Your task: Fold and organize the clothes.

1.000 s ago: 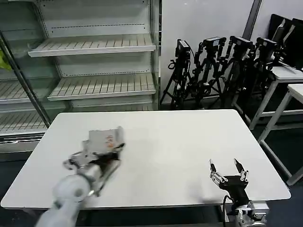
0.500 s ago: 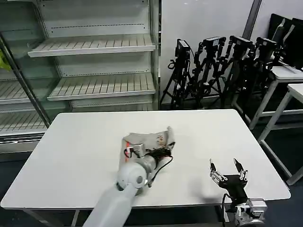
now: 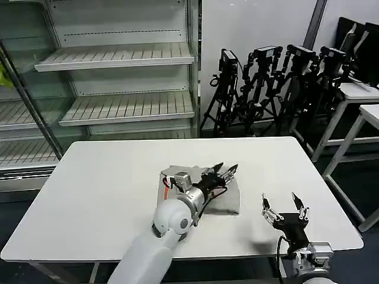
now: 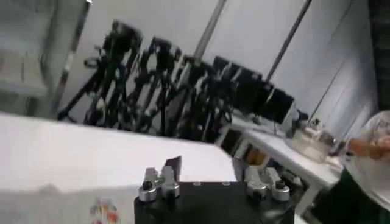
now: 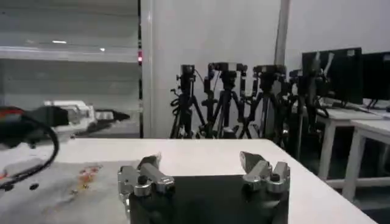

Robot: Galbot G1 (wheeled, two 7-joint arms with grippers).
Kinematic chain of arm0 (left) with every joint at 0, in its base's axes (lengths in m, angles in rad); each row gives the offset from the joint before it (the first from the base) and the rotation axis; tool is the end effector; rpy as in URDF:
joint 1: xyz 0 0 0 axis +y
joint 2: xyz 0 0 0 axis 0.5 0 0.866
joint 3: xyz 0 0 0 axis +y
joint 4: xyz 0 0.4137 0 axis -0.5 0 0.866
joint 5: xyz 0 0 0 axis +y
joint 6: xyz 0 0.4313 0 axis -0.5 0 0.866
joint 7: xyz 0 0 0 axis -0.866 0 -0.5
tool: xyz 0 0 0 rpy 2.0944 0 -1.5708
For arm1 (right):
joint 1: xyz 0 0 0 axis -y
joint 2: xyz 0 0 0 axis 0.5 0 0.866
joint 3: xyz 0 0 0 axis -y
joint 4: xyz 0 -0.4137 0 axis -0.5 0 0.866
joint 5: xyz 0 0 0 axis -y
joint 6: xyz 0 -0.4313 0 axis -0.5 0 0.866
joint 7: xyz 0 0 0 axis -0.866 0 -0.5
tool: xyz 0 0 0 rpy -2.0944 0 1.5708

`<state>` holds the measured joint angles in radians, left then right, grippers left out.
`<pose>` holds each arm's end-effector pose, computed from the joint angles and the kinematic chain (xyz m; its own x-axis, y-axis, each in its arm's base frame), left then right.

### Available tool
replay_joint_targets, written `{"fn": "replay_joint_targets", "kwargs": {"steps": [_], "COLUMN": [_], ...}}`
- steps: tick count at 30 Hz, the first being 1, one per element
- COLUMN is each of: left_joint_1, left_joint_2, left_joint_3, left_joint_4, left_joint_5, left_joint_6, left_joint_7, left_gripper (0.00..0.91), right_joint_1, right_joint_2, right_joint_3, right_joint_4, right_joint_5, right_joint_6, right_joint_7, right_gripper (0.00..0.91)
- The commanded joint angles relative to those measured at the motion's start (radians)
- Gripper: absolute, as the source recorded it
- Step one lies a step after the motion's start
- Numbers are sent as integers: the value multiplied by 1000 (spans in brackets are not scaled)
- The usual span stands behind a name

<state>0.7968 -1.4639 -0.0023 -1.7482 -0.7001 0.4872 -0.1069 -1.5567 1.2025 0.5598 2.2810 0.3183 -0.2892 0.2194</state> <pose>0.4454 -0.1742 -0.2558 -0.7664 0.6255 0.1463 0.5259 0.7418 -0.4162 0.2271 -0.0588 -0.2636 -0.9939 0.0140 0.1097 0.0085 0.9987 -0.0498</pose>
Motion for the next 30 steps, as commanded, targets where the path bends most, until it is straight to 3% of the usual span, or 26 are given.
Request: {"fn": "replay_joint_targets", "kwargs": {"steps": [1, 5, 11, 16, 30], "left_joint_1": [225, 453, 691, 752, 780], "left_joint_2": [137, 200, 175, 118, 68], "left_joint_3": [-216, -394, -518, -566, -556], "left_joint_4": [-285, -421, -500, -543, -570], "left_joint_5": [198, 275, 453, 504, 596], "left_joint_6": [-59, -75, -134, -146, -202], "left_joint_7": [30, 48, 88, 118, 102], "left_gripper": [907, 907, 907, 907, 907], "right_joint_1": [25, 27, 11, 9, -17], "right_joint_2": [-2, 5, 14, 33, 33], "right_joint_3": [-14, -28, -56, -77, -79], "right_joint_4": [1, -6, -9, -29, -15], "right_joint_5": [-69, -72, -78, -104, -137], "right_joint_6": [43, 68, 105, 112, 132], "right_joint_7": [-8, -5, -14, 12, 13], "right_gripper": [907, 907, 907, 907, 907]}}
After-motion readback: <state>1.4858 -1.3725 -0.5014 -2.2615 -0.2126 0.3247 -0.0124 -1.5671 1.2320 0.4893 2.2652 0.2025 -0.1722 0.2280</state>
